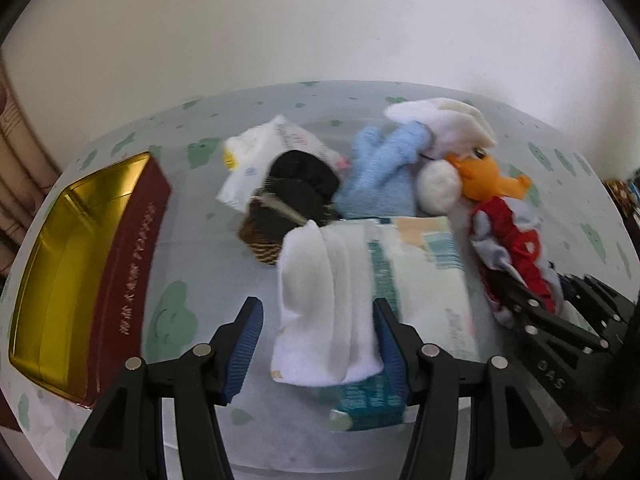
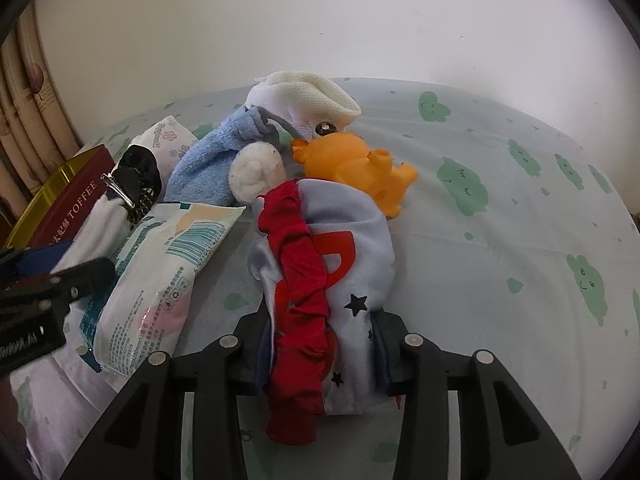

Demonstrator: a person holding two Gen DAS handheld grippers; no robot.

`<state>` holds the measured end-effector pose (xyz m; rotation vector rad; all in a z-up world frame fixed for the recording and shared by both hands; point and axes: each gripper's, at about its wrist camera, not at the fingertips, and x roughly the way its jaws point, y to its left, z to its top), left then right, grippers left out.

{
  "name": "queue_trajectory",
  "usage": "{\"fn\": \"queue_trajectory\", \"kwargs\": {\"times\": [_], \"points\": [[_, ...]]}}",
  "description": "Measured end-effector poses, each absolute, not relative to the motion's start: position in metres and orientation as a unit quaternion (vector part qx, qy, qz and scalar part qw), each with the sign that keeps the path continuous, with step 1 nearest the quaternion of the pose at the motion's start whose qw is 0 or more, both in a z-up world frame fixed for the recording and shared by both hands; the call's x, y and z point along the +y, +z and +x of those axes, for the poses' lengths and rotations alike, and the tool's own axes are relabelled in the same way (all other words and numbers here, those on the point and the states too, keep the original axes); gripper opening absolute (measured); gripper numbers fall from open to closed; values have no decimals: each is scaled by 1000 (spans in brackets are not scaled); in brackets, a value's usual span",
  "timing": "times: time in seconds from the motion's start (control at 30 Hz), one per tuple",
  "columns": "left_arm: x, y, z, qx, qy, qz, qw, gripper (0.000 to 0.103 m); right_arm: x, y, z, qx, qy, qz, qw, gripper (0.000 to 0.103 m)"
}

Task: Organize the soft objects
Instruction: 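Carry the white socks into the tin with the left tool and release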

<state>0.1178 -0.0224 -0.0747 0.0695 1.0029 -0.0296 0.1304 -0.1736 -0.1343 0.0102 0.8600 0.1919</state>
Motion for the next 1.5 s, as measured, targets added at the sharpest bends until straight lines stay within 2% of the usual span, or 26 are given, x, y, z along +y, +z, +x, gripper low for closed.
{"fn": "queue_trajectory", "kwargs": {"times": [0.13,0.2,0.23,0.4,0.87,1.2,1.5], "points": [[-7,-73,118,481,-11,20,877,56,-172,-134,131,416,92,-1,905,40],[0,-74,118,481,-10,20,877,42,-172,-134,131,416,91,-2,905,41],[2,-74,119,482,-10,19,876,28,-172,-134,131,416,91,-2,905,41],[13,-78,122,488,-16,5,872,19,-172,-134,131,416,91,-3,905,41],[28,-44,104,471,-16,9,882,18,-171,-134,131,417,91,-4,905,41],[98,-10,103,442,65,6,894,18,-171,-134,131,416,90,-5,905,41],[167,-30,110,460,144,-9,876,18,-170,-134,131,417,90,-6,905,41]]}}
